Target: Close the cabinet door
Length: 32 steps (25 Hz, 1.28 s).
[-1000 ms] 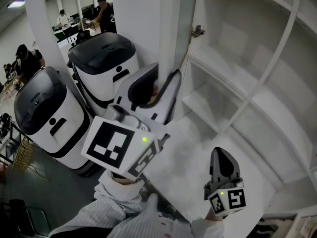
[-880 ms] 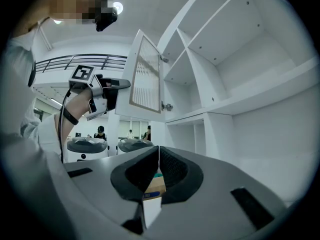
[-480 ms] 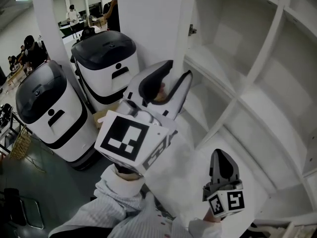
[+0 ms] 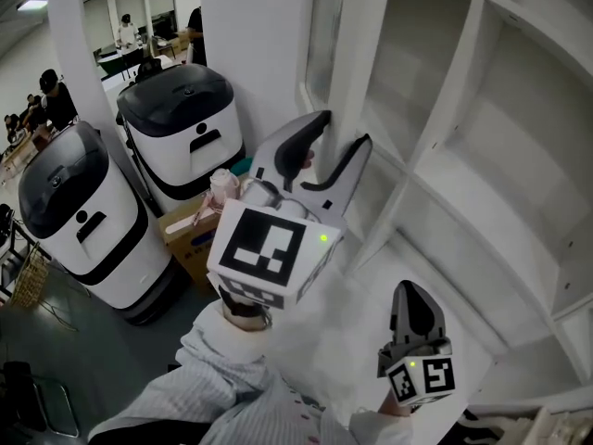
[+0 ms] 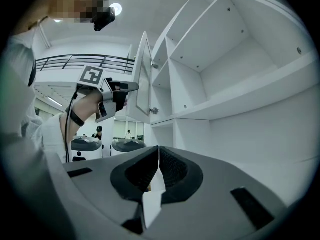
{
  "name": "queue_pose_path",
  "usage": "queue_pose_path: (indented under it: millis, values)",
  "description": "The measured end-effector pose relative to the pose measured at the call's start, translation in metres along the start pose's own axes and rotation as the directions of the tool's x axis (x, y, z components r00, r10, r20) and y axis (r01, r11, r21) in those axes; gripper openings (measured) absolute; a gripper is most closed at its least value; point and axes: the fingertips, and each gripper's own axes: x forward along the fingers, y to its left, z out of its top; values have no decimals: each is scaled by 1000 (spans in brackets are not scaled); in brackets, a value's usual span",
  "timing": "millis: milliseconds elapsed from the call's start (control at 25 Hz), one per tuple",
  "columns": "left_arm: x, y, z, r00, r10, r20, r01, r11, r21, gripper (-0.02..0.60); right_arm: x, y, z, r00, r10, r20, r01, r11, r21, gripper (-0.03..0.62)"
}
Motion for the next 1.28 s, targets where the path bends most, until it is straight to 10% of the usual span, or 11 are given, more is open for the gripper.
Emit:
queue_pose_path:
  millis: [1280]
  values:
    - [69,-44,-18,997,-80,-11,80,997,14,206,-28,-48,-17,997,-83,-1,83,995,46,14]
